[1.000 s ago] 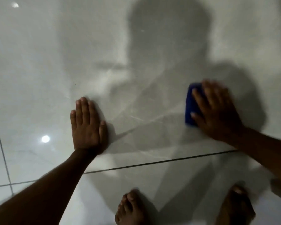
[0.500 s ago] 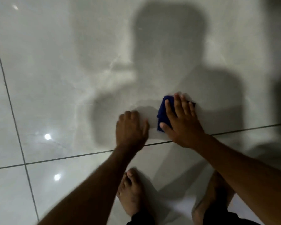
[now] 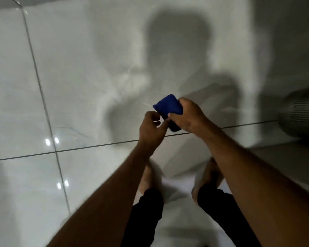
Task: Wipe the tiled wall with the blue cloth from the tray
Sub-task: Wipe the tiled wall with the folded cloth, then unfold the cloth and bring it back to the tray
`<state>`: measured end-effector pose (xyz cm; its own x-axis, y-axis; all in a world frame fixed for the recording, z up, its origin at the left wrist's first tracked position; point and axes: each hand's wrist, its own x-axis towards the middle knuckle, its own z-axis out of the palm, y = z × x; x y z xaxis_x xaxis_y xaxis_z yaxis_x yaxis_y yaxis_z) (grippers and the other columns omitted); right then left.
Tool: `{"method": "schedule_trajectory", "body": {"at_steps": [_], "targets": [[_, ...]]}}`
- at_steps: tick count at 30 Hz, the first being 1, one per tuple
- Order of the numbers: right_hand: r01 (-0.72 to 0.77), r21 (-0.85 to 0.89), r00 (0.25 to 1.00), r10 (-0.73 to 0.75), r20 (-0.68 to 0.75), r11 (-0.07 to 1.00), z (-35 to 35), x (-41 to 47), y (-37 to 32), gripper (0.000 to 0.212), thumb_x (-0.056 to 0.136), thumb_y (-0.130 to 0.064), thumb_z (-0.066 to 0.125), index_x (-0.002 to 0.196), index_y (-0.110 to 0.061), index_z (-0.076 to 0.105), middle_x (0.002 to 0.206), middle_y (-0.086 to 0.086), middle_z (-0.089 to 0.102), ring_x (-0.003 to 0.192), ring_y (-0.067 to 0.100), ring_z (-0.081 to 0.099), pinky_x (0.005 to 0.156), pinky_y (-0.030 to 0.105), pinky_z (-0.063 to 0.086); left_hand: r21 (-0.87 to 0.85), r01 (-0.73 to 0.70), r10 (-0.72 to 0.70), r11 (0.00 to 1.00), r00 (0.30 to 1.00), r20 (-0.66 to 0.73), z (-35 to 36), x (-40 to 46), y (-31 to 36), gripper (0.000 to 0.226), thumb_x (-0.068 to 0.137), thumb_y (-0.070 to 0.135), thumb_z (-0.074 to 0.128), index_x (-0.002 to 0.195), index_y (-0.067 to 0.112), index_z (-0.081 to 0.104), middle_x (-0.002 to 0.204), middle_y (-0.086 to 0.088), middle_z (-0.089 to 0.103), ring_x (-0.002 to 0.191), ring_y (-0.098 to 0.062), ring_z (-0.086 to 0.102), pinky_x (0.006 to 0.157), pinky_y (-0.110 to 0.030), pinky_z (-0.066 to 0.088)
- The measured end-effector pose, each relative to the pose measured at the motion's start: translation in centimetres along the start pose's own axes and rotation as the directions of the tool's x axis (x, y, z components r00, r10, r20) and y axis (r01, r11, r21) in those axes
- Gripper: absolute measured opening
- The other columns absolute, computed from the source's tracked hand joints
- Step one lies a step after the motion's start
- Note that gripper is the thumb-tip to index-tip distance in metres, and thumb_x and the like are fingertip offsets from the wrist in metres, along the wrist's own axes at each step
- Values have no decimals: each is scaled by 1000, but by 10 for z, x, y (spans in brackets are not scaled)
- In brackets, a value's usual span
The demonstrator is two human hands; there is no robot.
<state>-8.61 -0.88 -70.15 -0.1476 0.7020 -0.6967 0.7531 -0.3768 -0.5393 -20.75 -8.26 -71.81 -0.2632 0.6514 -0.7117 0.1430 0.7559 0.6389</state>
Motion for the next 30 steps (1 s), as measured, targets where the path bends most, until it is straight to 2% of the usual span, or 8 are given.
{"method": "schedule_trajectory", "body": {"at_steps": [3, 8, 11, 14, 20, 27, 29, 30], "targets": [[-14, 340, 994, 50, -97, 940, -42, -97, -74, 25, 83, -19, 68, 104, -15, 57, 92, -2, 65, 82, 16, 64, 66, 26, 55, -241, 60, -15, 969, 982, 186, -62, -75, 82, 46, 88, 20, 72, 127, 11, 48, 112, 1, 68, 91, -3, 71, 66, -13, 54], [131, 619, 987, -45, -152, 775, -147, -277, -219, 44, 76, -8, 73, 114, -24, 56, 95, -6, 69, 79, 6, 70, 59, 16, 55, -297, -1, 101, 955, 942, 321, -177, -227, 241, 73, 73, 17, 81, 137, 13, 46, 124, -11, 66, 108, -24, 69, 79, -33, 59], [224, 622, 974, -194, -118, 750, -215, -374, -281, 40, 77, -9, 73, 112, -26, 62, 97, -6, 73, 88, 6, 70, 67, 20, 58, -330, -120, 249, 936, 889, 383, -230, -315, 321, 56, 76, 22, 77, 127, 10, 58, 118, -13, 71, 110, -30, 68, 86, -39, 59], [288, 645, 955, -265, -135, 708, -267, -455, -322, 42, 78, -9, 75, 116, -21, 63, 106, 0, 74, 97, 17, 71, 77, 30, 62, -348, -223, 349, 910, 866, 358, -258, -391, 389, 44, 72, 24, 78, 114, 16, 68, 104, -3, 76, 99, -21, 71, 79, -30, 58], [359, 554, 905, -133, -405, 751, -305, -517, -346, 41, 80, -14, 77, 116, -21, 59, 102, -3, 71, 91, 14, 70, 72, 28, 61, -265, -344, 415, 901, 860, 296, -254, -465, 459, 52, 69, 27, 85, 116, 19, 67, 105, -4, 77, 96, -23, 74, 68, -25, 58], [404, 435, 845, -147, -514, 805, -345, -544, -333, 52, 82, -15, 65, 131, -25, 49, 112, -10, 62, 101, 10, 63, 79, 25, 56, -174, -373, 400, 911, 903, 158, -202, -493, 495, 39, 78, 19, 81, 113, 19, 65, 99, -3, 77, 84, -17, 75, 60, -26, 58], [391, 386, 805, -106, -584, 836, -366, -556, -315, 62, 81, -16, 67, 137, -26, 43, 108, -13, 58, 96, 8, 62, 77, 25, 56, -175, -375, 404, 911, 897, 182, -177, -501, 506, 37, 78, 20, 81, 110, 19, 64, 97, -2, 77, 82, -17, 75, 59, -26, 58], [382, 365, 772, -76, -632, 849, -376, -561, -305, 66, 80, -18, 69, 139, -27, 41, 103, -18, 56, 90, 3, 61, 72, 18, 54, -165, -389, 416, 907, 888, 197, -164, -506, 511, 35, 78, 21, 81, 108, 20, 64, 94, -1, 77, 80, -15, 75, 58, -25, 58]]}}
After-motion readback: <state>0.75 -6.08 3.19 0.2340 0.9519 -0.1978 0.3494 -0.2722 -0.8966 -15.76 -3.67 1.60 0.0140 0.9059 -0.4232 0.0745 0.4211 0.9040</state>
